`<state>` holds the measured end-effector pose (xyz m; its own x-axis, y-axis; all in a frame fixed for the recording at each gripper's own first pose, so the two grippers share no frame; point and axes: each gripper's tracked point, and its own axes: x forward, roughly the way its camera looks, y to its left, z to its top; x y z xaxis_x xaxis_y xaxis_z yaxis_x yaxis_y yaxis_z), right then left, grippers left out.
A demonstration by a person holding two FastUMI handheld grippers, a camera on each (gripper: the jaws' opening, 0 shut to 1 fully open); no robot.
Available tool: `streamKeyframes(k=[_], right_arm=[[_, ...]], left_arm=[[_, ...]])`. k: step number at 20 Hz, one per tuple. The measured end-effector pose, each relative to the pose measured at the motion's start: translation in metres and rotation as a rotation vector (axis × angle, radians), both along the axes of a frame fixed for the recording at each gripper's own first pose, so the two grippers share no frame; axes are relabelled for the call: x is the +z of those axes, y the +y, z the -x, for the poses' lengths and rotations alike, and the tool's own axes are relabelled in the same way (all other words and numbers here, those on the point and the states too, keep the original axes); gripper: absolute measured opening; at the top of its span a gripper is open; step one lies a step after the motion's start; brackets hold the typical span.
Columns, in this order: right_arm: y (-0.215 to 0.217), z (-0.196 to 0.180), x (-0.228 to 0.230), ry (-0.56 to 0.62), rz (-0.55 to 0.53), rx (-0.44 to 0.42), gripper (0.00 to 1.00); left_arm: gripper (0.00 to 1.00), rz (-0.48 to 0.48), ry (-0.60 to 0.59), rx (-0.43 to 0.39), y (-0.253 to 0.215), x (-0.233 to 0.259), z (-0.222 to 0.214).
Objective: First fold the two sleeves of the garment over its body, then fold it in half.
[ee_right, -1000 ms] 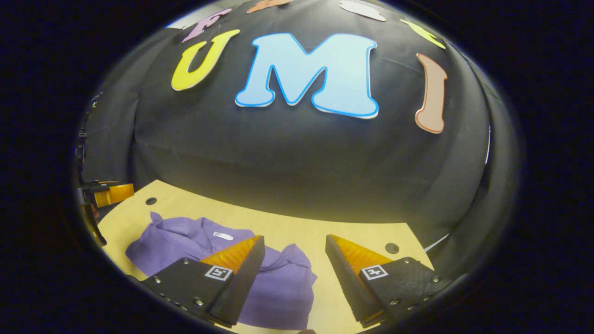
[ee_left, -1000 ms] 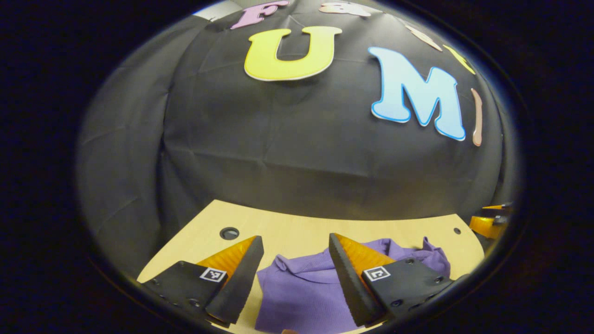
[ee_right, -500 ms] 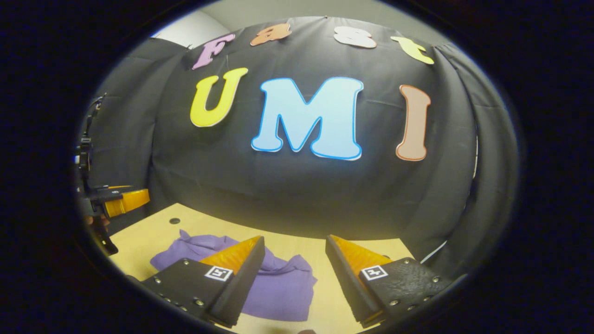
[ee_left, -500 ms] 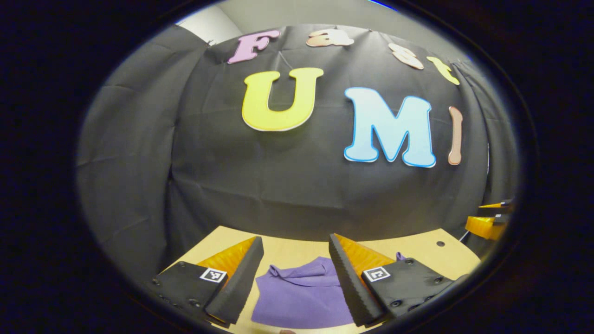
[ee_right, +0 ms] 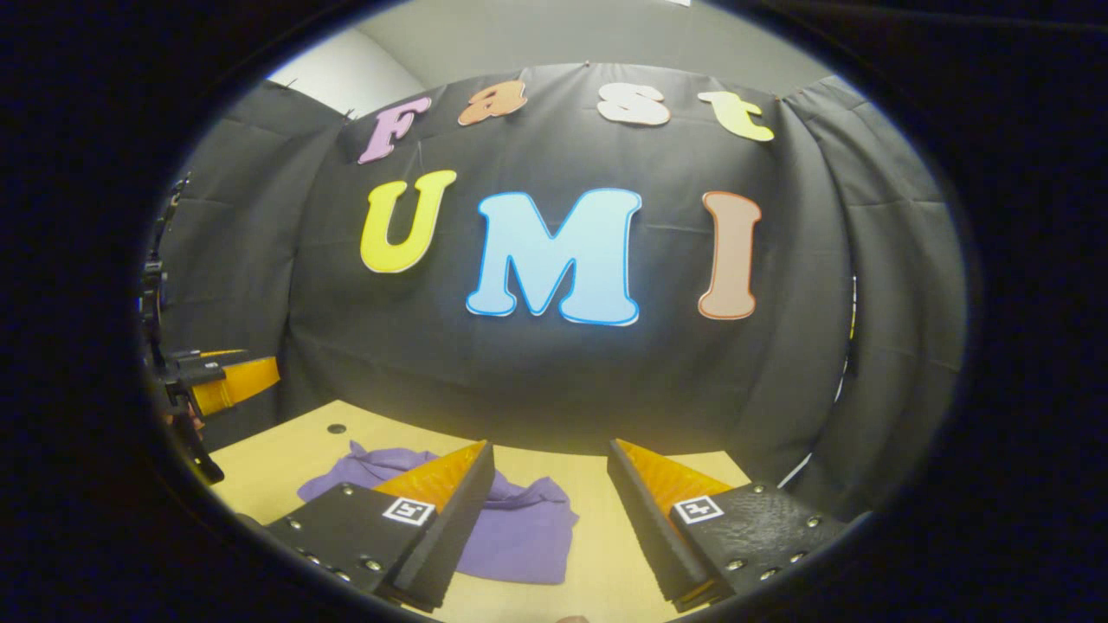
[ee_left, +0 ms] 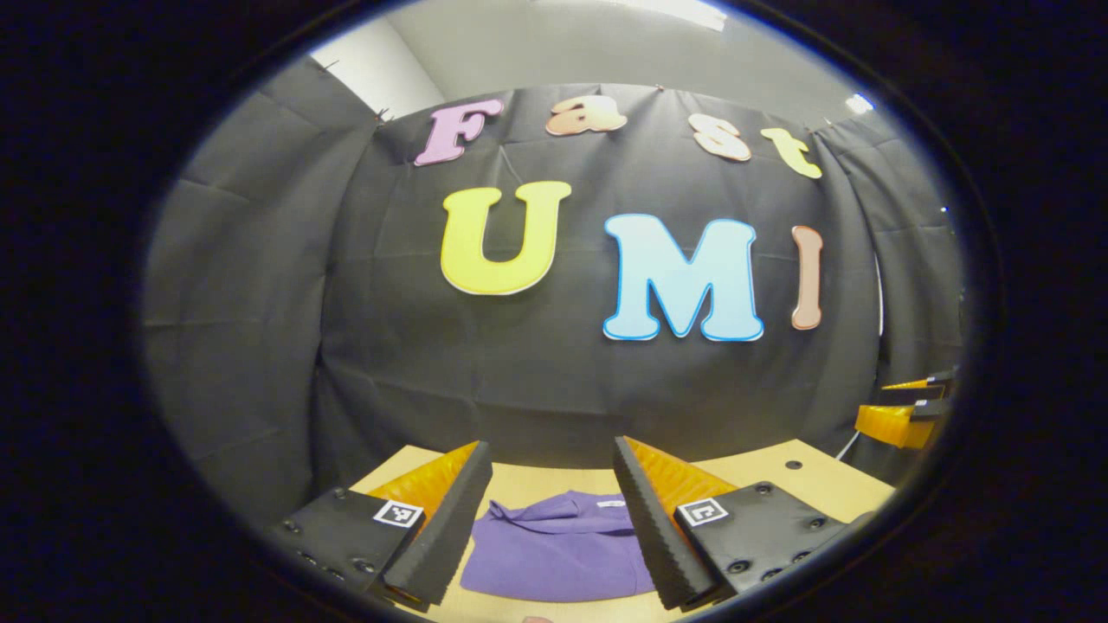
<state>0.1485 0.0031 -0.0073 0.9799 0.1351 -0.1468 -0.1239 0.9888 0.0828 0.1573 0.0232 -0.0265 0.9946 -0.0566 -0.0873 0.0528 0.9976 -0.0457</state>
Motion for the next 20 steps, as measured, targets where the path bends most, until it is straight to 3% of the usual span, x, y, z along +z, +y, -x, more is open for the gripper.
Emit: streamKeyframes(k=[12, 13, 18, 20], right_arm=[[0.003, 0.043, -0.003, 0.065, -0.001, -0.117, 0.85], [0.002, 0.047, -0.002, 0.065, 0.002, -0.125, 0.85], [-0.013, 0.069, 0.009, 0.037, 0.022, -0.163, 0.85], [-0.027, 0.077, 0.012, 0.025, 0.012, -0.186, 0.85]], left_arm=[[0.88, -0.035, -0.035, -0.048, 0.018, -0.002, 0.031], [0.91, -0.042, -0.04, -0.047, 0.019, -0.002, 0.032], [0.88, -0.051, -0.055, -0.067, 0.007, 0.003, 0.045], [0.94, -0.06, -0.054, -0.076, -0.002, 0.003, 0.052]])
